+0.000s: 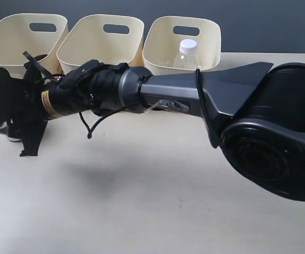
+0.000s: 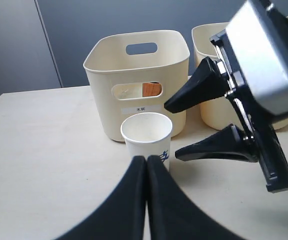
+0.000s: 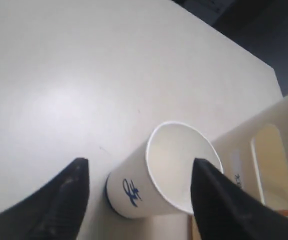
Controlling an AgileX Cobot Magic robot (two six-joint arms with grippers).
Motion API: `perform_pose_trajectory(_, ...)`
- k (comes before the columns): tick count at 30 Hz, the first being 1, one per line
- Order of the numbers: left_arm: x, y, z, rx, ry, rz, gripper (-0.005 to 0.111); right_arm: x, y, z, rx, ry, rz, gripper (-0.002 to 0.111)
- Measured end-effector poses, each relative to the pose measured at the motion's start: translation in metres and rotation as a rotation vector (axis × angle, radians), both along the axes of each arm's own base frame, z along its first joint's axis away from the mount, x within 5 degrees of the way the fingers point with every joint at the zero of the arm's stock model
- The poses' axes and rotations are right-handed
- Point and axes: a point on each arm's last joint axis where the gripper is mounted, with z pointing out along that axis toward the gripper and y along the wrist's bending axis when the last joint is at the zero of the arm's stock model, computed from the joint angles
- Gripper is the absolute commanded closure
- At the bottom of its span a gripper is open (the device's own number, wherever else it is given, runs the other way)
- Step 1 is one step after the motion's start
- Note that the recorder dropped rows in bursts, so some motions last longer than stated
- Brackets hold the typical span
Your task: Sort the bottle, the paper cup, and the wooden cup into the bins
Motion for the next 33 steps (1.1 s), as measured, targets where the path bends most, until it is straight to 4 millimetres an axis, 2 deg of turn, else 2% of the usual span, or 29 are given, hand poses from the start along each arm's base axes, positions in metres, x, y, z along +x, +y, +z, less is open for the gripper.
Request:
perform_pose_trajectory(4,0.0,0.0,0.0,0.0,0.0,0.0,0.107,0.0,-0.001,-0.006,-0.028,-0.075,-0.011,0.056)
perform_pose_trajectory(22,0.0,0.0,0.0,0.0,0.0,0.0,0.107,0.0,0.0,-0.006,-0.063,-0.337,0.108,0.059)
perform_pose_trajectory(29,0.0,0.0,0.0,0.0,0.0,0.0,0.107,0.008,-0.001,-0.031,-0.14,-0.447,0.096,0.06)
perform_pose_trajectory(33,0.0,0.0,0.0,0.0,0.0,0.0,0.107,0.013,-0.003,-0.034,-0.163,-0.493,0.089,0.06)
